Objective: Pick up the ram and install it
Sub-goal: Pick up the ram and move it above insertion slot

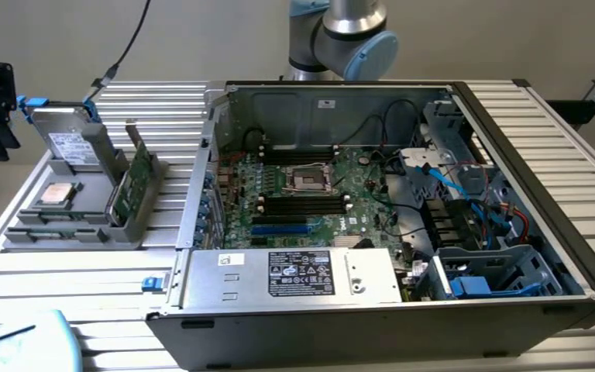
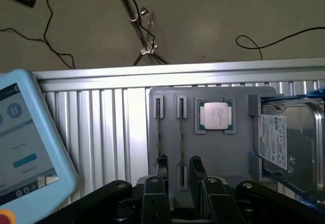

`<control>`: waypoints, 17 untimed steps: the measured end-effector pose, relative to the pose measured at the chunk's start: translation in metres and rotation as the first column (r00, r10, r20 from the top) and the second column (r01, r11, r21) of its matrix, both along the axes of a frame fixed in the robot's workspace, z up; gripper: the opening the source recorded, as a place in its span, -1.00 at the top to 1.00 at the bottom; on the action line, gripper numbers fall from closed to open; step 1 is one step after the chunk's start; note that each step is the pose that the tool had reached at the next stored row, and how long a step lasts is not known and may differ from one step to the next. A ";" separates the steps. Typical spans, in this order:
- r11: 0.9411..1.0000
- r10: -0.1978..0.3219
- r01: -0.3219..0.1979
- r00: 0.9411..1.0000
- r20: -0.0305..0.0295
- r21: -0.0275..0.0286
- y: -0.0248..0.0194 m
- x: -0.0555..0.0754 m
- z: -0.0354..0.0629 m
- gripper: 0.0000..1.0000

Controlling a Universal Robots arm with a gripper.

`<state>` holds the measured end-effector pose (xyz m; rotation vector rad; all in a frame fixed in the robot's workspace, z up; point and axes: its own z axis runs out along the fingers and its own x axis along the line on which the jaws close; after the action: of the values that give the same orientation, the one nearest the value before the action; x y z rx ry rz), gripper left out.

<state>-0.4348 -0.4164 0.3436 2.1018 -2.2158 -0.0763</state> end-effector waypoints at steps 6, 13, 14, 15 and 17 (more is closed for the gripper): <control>1.000 0.006 -0.006 1.000 0.000 0.003 -0.0098 0.003 -0.0105 0.37; 1.000 0.022 -0.022 1.000 0.000 0.004 -0.0149 0.010 -0.0232 0.37; 1.000 0.029 -0.029 1.000 0.000 0.004 -0.0154 0.010 -0.0250 0.37; 0.999 0.037 -0.037 0.999 0.000 0.004 -0.0157 0.010 -0.0268 0.37; 0.998 0.056 -0.056 0.998 0.000 0.004 -0.0164 0.010 -0.0305 0.37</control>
<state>-0.4251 -0.4328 0.3131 2.1639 -2.1567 -0.0771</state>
